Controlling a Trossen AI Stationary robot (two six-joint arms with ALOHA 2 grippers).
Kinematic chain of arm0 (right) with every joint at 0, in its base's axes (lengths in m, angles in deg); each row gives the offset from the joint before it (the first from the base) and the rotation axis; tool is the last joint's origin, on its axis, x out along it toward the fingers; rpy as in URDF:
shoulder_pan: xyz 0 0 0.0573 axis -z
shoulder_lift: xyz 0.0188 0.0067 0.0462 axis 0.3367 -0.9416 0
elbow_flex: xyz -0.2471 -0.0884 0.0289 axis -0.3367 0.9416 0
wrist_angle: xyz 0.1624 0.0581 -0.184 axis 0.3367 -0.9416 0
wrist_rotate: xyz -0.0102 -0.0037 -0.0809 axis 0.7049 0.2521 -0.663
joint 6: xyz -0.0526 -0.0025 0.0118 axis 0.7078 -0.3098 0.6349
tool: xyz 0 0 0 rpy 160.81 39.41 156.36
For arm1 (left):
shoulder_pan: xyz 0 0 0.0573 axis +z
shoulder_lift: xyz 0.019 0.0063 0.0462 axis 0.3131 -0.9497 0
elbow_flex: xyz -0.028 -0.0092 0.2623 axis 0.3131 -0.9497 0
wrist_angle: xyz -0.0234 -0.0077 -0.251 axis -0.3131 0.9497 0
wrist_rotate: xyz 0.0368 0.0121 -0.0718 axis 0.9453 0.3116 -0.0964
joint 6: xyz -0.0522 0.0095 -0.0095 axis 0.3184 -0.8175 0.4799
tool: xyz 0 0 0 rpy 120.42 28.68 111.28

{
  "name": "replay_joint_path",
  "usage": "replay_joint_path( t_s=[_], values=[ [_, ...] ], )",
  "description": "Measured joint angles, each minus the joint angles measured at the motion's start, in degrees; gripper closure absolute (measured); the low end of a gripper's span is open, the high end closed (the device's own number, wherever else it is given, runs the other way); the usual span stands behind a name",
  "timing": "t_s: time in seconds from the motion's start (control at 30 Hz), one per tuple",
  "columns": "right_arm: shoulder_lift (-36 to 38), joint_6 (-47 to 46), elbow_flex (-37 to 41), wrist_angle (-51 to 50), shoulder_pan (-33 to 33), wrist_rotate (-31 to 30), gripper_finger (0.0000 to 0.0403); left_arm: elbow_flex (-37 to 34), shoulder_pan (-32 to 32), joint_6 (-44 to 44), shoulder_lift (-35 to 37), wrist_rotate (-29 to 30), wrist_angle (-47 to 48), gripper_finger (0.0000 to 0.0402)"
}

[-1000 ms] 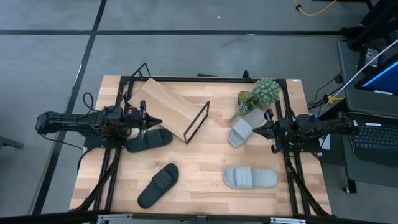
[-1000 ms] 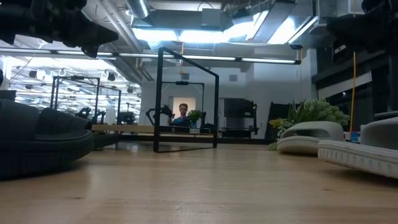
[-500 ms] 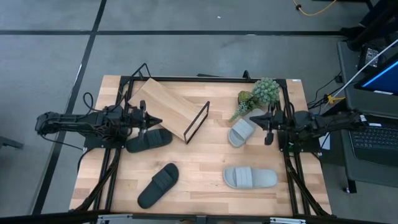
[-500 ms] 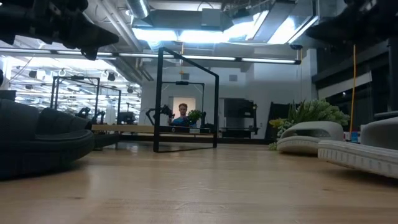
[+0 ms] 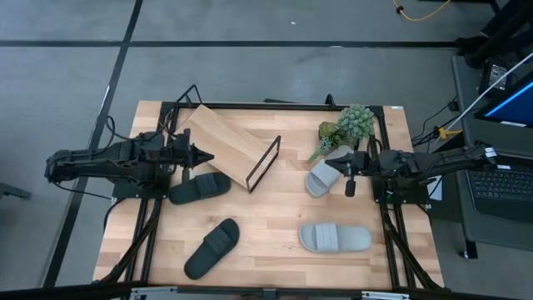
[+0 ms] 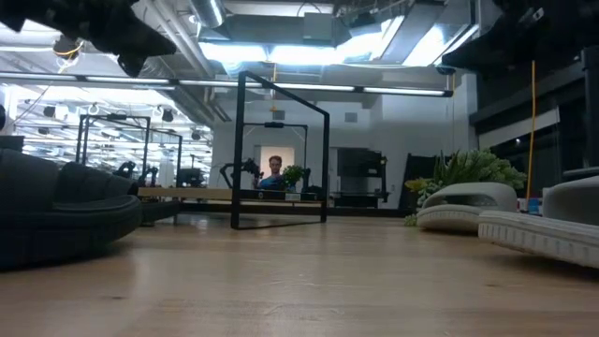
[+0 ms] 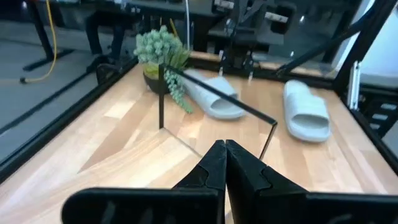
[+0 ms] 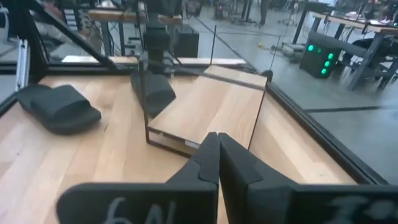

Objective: Pick and place slides into the shelf
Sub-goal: Put the top black slipper on the shelf

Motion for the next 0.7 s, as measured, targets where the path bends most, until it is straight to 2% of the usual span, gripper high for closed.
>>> replay_joint_path(
  t_s=[0.13, 0.33, 0.53, 0.7],
  values=[
    [-1.48, 0.01, 0.00, -0.15, 0.01, 1.08, 0.0398, 2.01, -0.02, 0.00, -3.39, 0.02, 3.94, 0.0402],
    [-2.10, 0.17, 0.02, -0.40, -0.02, 13.70, 0.0398, 2.05, -0.49, -3.06, -7.44, -1.76, 6.83, 0.0402],
    [-2.10, 0.22, 0.03, -0.58, 0.02, 13.93, 0.0398, 2.05, -1.69, -3.15, -8.53, -1.49, 6.63, 0.0402],
    [-2.10, 0.16, 0.04, -0.59, 0.02, 12.62, 0.0398, 2.05, -2.25, -3.14, -8.53, 1.41, 6.59, 0.0402]
  ],
)
